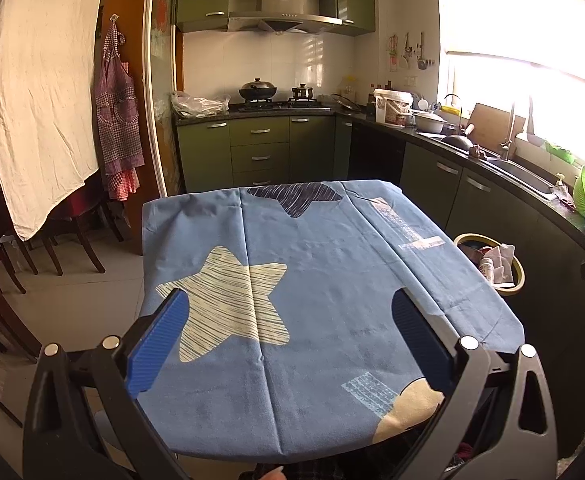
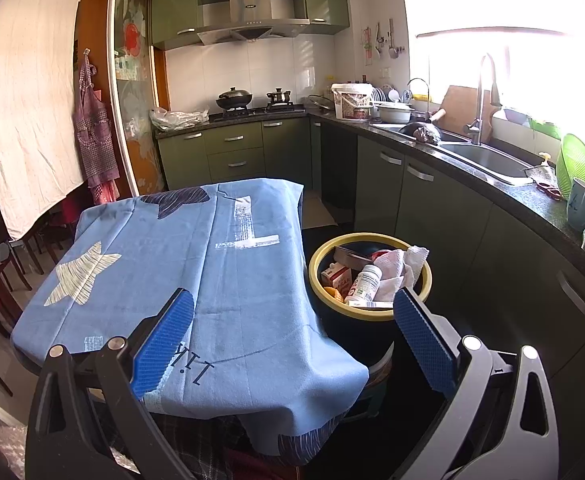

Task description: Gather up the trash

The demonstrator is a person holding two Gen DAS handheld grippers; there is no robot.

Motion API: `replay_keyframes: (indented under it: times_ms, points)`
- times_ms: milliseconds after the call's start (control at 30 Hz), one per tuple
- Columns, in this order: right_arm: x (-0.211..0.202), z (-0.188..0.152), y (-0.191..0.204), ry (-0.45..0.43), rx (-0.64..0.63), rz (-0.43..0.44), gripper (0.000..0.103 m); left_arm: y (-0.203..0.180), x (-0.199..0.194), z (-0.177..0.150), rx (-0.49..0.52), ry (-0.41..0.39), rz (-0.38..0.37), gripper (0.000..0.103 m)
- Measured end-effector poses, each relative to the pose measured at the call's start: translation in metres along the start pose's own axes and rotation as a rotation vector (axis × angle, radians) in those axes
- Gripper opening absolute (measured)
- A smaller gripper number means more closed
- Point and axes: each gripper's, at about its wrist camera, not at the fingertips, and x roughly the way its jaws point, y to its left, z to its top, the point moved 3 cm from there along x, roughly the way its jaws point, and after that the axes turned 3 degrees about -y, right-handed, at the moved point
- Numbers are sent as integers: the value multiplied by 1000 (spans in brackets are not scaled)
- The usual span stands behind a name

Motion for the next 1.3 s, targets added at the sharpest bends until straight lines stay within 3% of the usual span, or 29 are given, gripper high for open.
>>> replay_keyframes:
  times_ms: [1300]
  points:
    - [7,-3,8,13,7,11,98,3,4,-7,15,15,-5,97]
